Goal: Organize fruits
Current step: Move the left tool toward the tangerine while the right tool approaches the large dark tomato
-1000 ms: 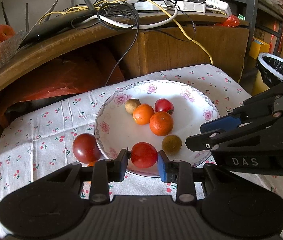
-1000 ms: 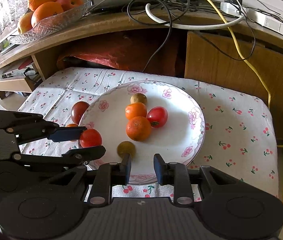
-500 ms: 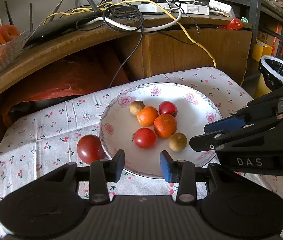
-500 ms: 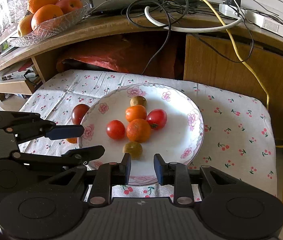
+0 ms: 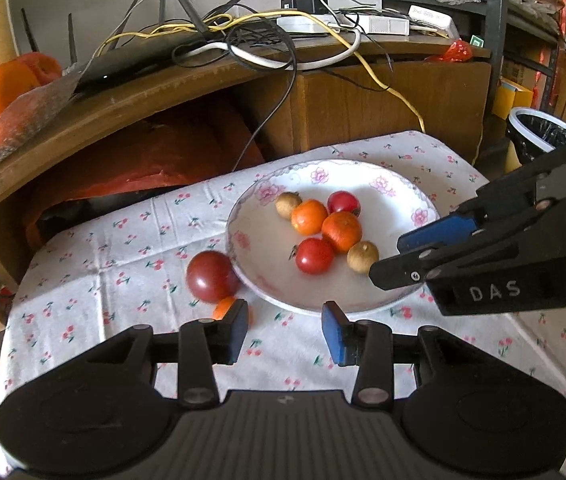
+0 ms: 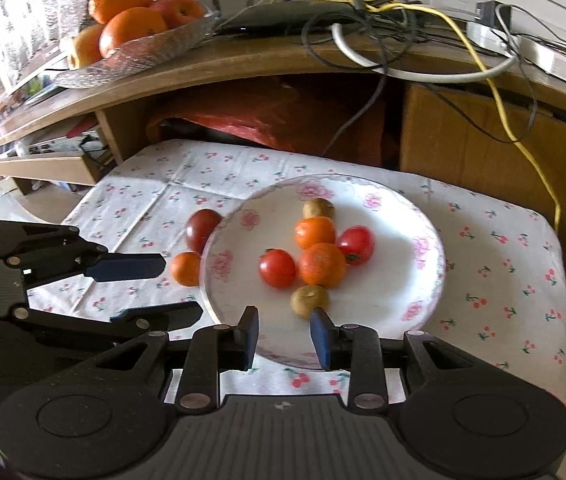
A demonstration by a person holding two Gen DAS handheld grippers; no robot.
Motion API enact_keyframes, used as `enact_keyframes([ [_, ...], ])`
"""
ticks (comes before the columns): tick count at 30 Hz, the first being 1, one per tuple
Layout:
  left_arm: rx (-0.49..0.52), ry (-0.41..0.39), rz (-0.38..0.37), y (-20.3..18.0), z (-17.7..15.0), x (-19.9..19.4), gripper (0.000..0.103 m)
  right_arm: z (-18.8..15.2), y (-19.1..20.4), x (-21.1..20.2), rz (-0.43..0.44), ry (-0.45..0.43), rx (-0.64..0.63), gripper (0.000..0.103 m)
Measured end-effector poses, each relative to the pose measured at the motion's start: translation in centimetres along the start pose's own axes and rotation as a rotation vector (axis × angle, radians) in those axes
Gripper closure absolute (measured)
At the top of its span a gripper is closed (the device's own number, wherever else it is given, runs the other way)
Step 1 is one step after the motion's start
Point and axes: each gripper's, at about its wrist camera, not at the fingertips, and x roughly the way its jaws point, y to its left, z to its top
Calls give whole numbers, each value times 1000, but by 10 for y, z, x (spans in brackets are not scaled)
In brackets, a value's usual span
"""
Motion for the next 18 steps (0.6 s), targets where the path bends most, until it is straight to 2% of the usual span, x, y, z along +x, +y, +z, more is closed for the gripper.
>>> enact_keyframes([
  [8, -35, 24, 32, 16, -10, 10, 54, 1, 18, 1, 30, 5, -26, 76],
  [18, -49, 47, 74, 19, -11, 39, 54, -4, 8, -2, 34, 5, -6, 76],
])
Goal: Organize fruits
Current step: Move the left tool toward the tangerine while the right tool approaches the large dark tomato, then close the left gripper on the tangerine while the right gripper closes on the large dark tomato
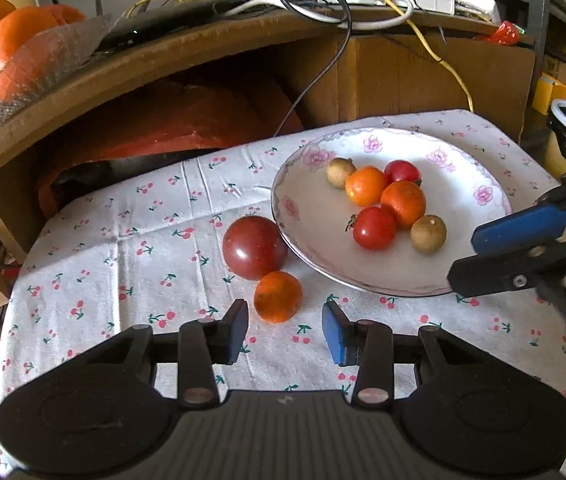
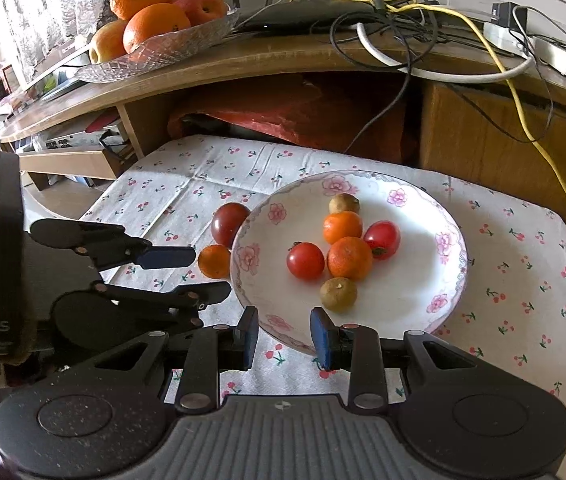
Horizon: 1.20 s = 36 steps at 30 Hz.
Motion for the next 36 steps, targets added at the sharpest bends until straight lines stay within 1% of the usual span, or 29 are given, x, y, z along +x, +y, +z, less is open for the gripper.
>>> enact_keyframes([
  [5, 4, -7, 12, -3, 0, 7, 54, -2, -3, -1, 0, 0, 7, 76],
  [10, -41, -13, 12, 4, 1, 12, 55, -3, -4, -2, 4, -2, 9, 76],
  [12, -57, -12, -3, 6, 2, 13, 59, -3, -4, -2, 5, -4, 12, 76],
  [14, -55, -15, 8, 5, 3, 12, 66, -3, -4, -2, 5, -5, 11, 76],
  [16, -57, -11, 6, 5, 2, 11, 66, -2, -3, -3, 9, -8, 9, 76],
  [22, -53, 10, -7, 11, -6, -3, 67, 2, 9, -6, 42, -20, -38, 76],
  [24, -56, 16, -14, 15, -10, -9, 67, 9, 14, -7, 73, -20, -47, 76],
  [26, -59, 25, -27, 19, -16, -15, 67, 19, 24, -3, 114, -3, -97, 76],
  [29, -61, 38, -40, 23, -26, -21, 67, 35, 43, 10, 117, 27, -255, 76],
  [33, -87, 41, -63, 29, -26, -22, 67, 58, 57, 33, 129, 64, -363, 76],
  [36, -109, 43, -84, 33, -25, -22, 67, 71, 63, 52, 143, 109, -447, 76],
])
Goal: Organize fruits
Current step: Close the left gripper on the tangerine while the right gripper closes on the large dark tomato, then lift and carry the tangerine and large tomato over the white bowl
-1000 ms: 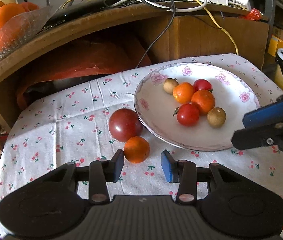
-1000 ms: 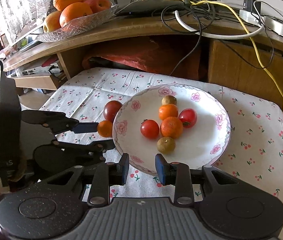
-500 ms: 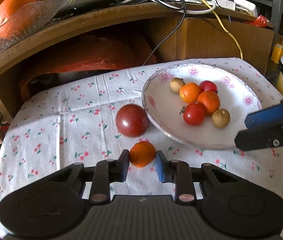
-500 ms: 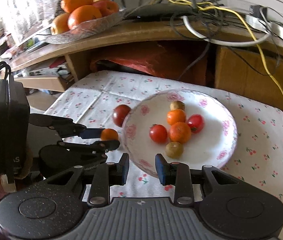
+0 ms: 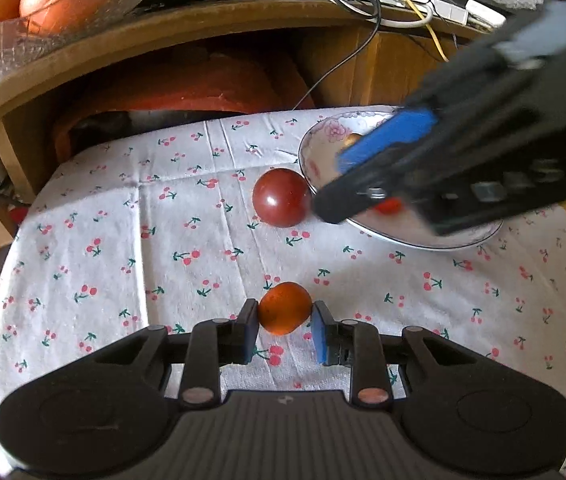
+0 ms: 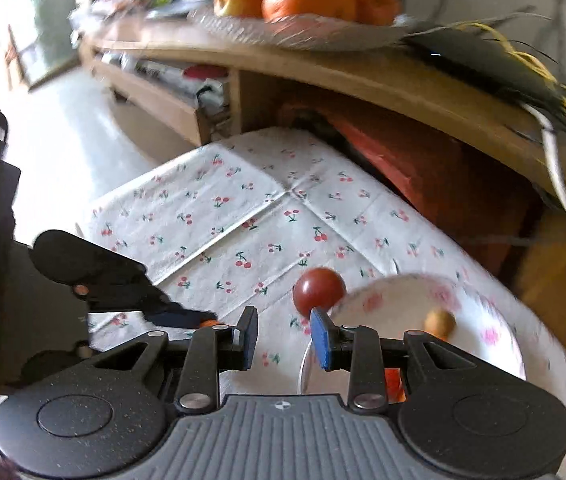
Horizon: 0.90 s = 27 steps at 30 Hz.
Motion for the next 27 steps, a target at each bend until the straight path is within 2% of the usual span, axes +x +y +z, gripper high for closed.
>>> enact_keyframes([
  [8, -25, -1, -32, 6, -1, 0, 67, 28, 1, 40, 2, 120, -198, 76],
  [10, -29, -1, -39, 8, -1, 1, 67, 32, 2, 45, -7, 130, -241, 66],
  [18, -47, -4, -42, 11, 2, 3, 67, 44, -7, 63, -27, 229, -339, 64],
  [23, -35, 1, -28, 10, 6, 8, 67, 44, -12, 78, -52, 283, -354, 61],
  [27, -33, 2, -23, 10, 7, 10, 67, 45, -19, 83, -60, 267, -305, 66],
])
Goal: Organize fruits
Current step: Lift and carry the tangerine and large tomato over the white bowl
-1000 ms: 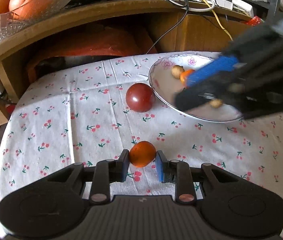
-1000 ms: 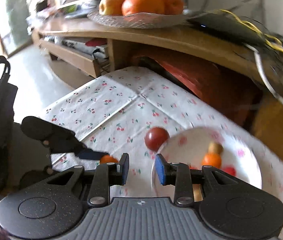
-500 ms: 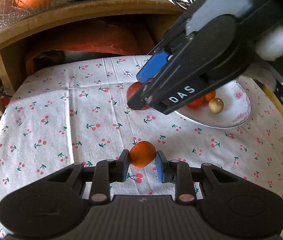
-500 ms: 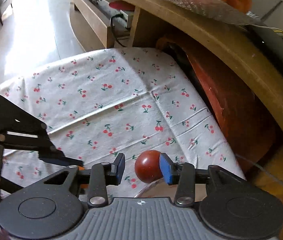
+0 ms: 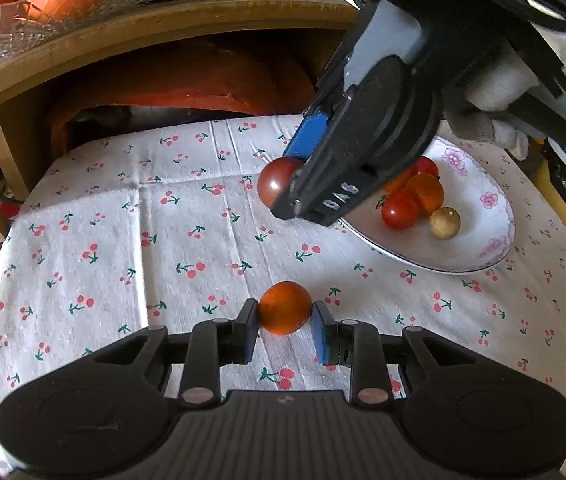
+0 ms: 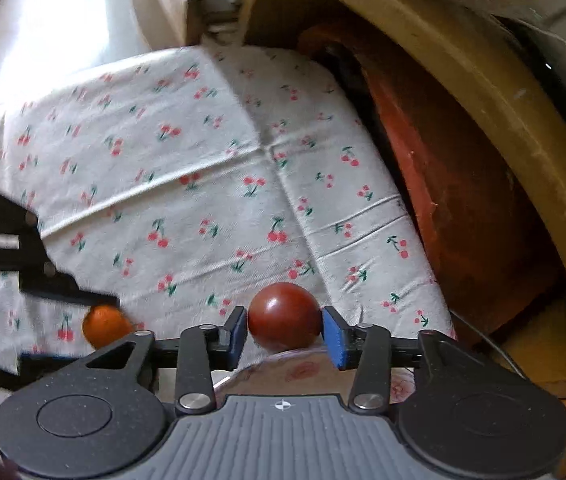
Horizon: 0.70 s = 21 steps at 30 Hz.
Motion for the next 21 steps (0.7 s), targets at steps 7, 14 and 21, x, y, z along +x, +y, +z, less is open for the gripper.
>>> enact_keyframes([
  [7, 31, 13, 42, -1, 2, 0, 67, -4, 4, -7, -4, -15, 52, 69],
  [14, -4, 12, 53, 10, 1, -9, 67, -20, 20, -32, 11, -54, 138, 70],
  [21, 15, -16, 33, -2, 5, -20, 67, -40, 32, -60, -10, -106, 274, 70],
])
